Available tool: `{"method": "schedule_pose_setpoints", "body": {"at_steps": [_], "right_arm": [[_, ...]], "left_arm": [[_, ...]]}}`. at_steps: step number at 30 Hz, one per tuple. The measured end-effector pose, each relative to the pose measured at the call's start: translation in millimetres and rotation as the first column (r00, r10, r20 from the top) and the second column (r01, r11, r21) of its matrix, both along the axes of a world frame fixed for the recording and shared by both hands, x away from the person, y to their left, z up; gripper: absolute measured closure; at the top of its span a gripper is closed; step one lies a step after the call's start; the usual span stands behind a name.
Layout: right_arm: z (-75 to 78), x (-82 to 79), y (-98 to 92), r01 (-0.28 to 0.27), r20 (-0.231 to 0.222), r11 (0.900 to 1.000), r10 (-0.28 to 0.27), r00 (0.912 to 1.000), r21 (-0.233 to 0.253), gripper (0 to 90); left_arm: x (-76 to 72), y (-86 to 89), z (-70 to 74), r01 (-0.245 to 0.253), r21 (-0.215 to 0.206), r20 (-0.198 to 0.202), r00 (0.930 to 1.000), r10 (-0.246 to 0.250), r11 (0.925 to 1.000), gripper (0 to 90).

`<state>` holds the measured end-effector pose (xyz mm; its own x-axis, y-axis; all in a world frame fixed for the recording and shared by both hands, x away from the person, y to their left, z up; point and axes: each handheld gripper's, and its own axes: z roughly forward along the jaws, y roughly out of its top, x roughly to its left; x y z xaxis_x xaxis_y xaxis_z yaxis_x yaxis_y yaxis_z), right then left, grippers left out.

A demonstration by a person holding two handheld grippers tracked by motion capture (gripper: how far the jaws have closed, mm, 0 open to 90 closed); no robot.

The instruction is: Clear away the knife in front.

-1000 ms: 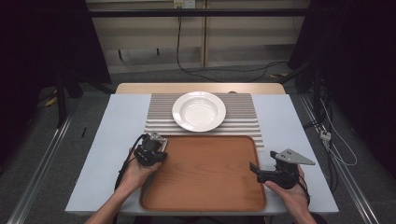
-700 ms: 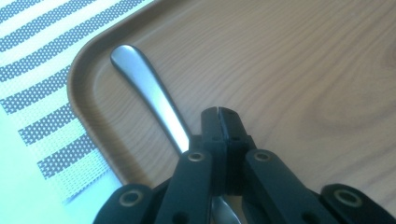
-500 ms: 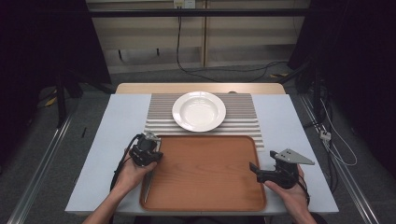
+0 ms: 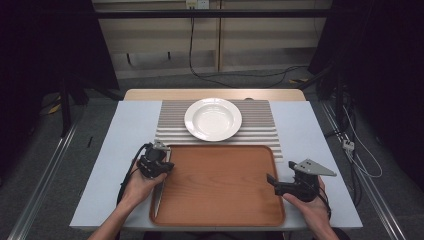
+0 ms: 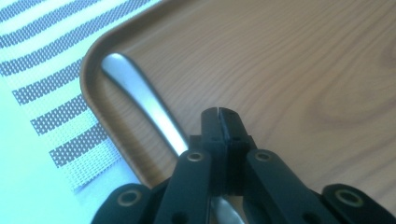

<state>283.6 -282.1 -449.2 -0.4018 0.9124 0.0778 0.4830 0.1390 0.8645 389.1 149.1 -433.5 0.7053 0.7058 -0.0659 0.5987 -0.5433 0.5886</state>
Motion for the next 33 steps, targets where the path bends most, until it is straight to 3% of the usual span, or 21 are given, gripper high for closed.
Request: {"method": "schedule_pose_setpoints", "body": {"at_steps": [3,6,10,13,16,21,24,28,33], "right_arm": [[0.0,0.4,0.0,0.0,-0.001,1.0,0.0,1.0,0.001,6.4],[0.0,0.4,0.1,-0.002,0.002,1.0,0.002,1.0,-0.001,6.4],[0.2,0.2,-0.3,0.003,0.0,1.0,-0.003,1.0,0.001,6.4],[0.1,-0.2,-0.4,0.003,0.001,1.0,-0.003,1.0,0.002,6.4],[0.0,-0.3,-0.8,0.004,0.0,1.0,-0.004,1.0,0.002,6.4],[0.1,-0.8,-0.8,0.008,0.0,1.0,-0.008,1.0,0.004,6.5],[-0.1,-0.6,-1.2,0.01,0.0,1.0,-0.01,1.0,0.003,6.4],[-0.1,-0.8,-1.0,0.009,-0.001,1.0,-0.009,1.0,0.001,6.4],[-0.1,-1.7,-2.0,0.014,0.0,1.0,-0.014,0.9999,0.003,6.4]], "left_arm": [[-2.7,0.7,3.9,0.004,-0.033,0.035,0.9994,-0.003,0.9994,75.3],[-4.8,3.3,7.5,-0.019,-0.045,0.083,0.9963,0.022,0.9988,54.4],[-6.8,9.2,13.5,-0.057,-0.112,0.093,0.9934,0.068,0.992,28.8],[-10.3,14.4,18.4,-0.06,-0.151,0.104,0.9917,0.076,0.9867,16.0],[-15.2,17.9,21.7,-0.06,-0.158,0.113,0.9905,0.078,0.9856,6.7],[-26.1,25.0,27.4,-0.04,-0.173,0.177,0.9816,0.071,0.9842,6.8],[-31.2,29.9,26.7,-0.074,-0.188,0.202,0.9729,0.113,0.9794,6.8],[-36.0,39.0,26.8,-0.102,-0.203,0.214,0.9658,0.146,0.9738,6.8],[-41.6,51.2,25.8,-0.121,-0.192,0.229,0.9594,0.164,0.9739,6.8]]}}
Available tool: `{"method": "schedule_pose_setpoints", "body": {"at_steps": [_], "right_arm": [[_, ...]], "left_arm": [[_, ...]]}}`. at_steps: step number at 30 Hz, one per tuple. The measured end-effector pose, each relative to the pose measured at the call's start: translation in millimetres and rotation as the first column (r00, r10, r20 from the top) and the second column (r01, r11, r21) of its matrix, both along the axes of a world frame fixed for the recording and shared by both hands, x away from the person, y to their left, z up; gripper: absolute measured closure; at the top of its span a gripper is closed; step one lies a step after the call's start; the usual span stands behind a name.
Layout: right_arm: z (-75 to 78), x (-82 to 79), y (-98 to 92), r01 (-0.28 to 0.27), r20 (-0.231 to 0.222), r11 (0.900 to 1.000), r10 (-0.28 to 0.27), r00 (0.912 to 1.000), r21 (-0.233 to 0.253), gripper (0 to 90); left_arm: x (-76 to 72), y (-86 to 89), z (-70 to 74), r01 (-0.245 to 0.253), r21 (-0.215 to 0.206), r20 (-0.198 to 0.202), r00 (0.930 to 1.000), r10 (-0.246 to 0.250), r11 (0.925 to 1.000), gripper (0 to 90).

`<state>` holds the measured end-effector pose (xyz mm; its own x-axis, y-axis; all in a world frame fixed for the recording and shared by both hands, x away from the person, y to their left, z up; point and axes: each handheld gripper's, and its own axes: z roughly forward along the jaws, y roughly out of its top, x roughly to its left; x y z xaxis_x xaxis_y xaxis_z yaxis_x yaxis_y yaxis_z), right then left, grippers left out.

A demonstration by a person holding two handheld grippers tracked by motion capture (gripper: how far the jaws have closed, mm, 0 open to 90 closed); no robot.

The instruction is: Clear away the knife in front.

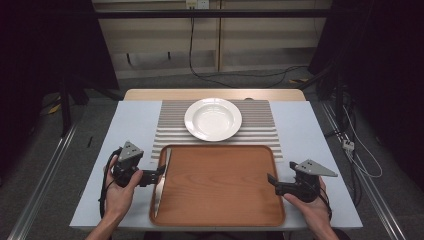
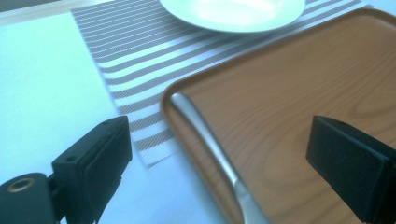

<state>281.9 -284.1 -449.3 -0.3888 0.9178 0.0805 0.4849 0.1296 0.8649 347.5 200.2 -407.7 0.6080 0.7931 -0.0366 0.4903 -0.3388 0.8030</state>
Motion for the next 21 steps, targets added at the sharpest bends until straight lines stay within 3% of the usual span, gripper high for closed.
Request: {"method": "schedule_pose_setpoints", "body": {"at_steps": [4,17,21], "right_arm": [[0.0,-0.7,-0.3,0.001,0.0,1.0,-0.001,1.0,0.0,6.4],[0.4,-4.1,-4.0,0.018,0.006,1.0,-0.018,0.9998,0.001,6.4],[0.8,-4.7,-4.2,0.022,0.009,1.0,-0.022,0.9997,-0.001,6.4]], "left_arm": [[-5.2,6.7,-2.9,-0.009,0.011,0.005,0.9999,0.009,0.9999,6.7],[-18.4,22.3,-27.6,-0.068,-0.022,-0.034,0.9971,0.068,0.9974,6.0],[-18.2,25.0,-26.2,-0.075,-0.029,-0.028,0.9968,0.075,0.9967,6.1]]}}
